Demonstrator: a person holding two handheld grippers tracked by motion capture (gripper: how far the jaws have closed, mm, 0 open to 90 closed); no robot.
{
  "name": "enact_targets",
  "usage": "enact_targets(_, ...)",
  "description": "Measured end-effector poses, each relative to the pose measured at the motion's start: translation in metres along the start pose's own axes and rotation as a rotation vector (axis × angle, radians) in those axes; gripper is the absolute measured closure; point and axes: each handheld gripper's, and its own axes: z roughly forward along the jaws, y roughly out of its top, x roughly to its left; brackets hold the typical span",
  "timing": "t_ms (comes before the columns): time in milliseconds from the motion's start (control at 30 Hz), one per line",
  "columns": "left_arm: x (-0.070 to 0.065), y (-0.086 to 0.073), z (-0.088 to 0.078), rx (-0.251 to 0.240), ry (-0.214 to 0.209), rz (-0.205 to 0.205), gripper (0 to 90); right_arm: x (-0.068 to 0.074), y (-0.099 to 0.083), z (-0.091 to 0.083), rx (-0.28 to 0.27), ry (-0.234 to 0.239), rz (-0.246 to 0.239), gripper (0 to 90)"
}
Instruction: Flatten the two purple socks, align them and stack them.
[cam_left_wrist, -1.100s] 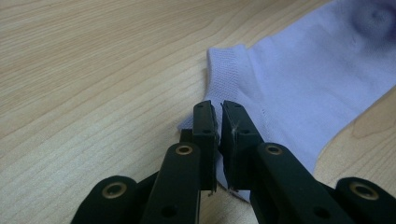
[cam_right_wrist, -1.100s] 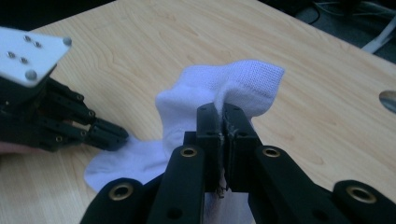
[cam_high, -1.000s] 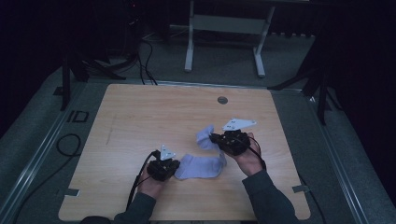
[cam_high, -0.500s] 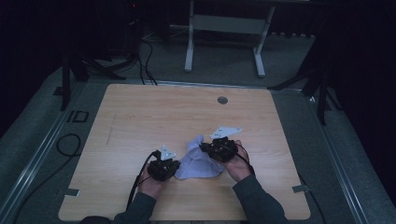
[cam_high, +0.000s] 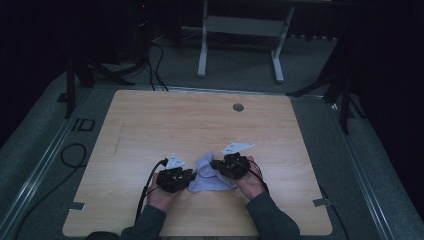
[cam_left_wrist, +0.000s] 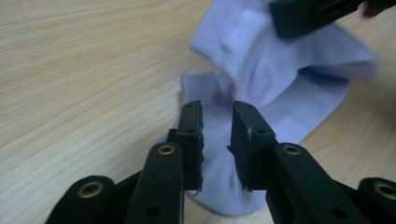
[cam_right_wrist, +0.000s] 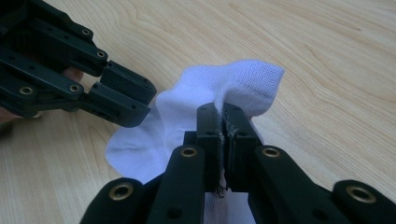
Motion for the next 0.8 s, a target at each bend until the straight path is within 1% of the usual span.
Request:
enact_targets(133, 0.0, 0.003, 0.002, -0.019, -0.033, -0.015, 68.0, 0.001, -0.001, 0.0, -0.011, 0.01, -0.013, 86.3)
enact_targets(167, 0.0, 0.003, 0.003, -0.02, -0.043, -0.013, 67.2, 0.001, -0.001, 0.0, -0.011, 0.011, -0.015, 86.3)
enact_targets(300, -0.001, 0.003, 0.01, -0.009, -0.061, -0.014, 67.3, 0.002, -0.001, 0.001, -0.007, 0.018, -0.018, 86.3)
enact_targets(367, -0.002, 0.004, 0.011, -0.015, -0.06, -0.014, 74.0, 0.003, -0.001, 0.002, -0.003, 0.025, -0.025, 86.2)
enact_targets(433, -0.003, 0.004, 0.01, -0.024, -0.058, -0.005, 84.5, 0.004, -0.002, 0.003, 0.005, 0.03, -0.033, 85.7)
enact_targets(467, -0.003, 0.004, 0.009, -0.029, -0.059, -0.006, 87.2, 0.004, -0.002, 0.004, 0.01, 0.031, -0.035, 84.0)
enact_targets(500, -0.003, 0.005, 0.008, -0.033, -0.061, -0.006, 87.8, 0.004, -0.003, 0.004, 0.013, 0.035, -0.029, 80.2)
enact_targets(567, -0.003, 0.005, 0.007, -0.041, -0.058, -0.001, 88.2, 0.003, -0.003, 0.004, 0.019, 0.03, -0.018, 69.0)
enact_targets(633, -0.003, 0.006, 0.005, -0.047, -0.056, -0.001, 88.3, 0.001, -0.002, 0.0, 0.012, 0.02, -0.009, 64.6)
enact_targets(700, -0.003, 0.006, 0.004, -0.054, -0.051, 0.0, 88.4, -0.001, -0.002, -0.008, -0.016, 0.021, 0.008, 61.6)
enact_targets(800, -0.003, 0.006, 0.004, -0.055, -0.047, 0.001, 88.3, -0.006, -0.001, -0.025, -0.061, 0.002, 0.032, 60.1)
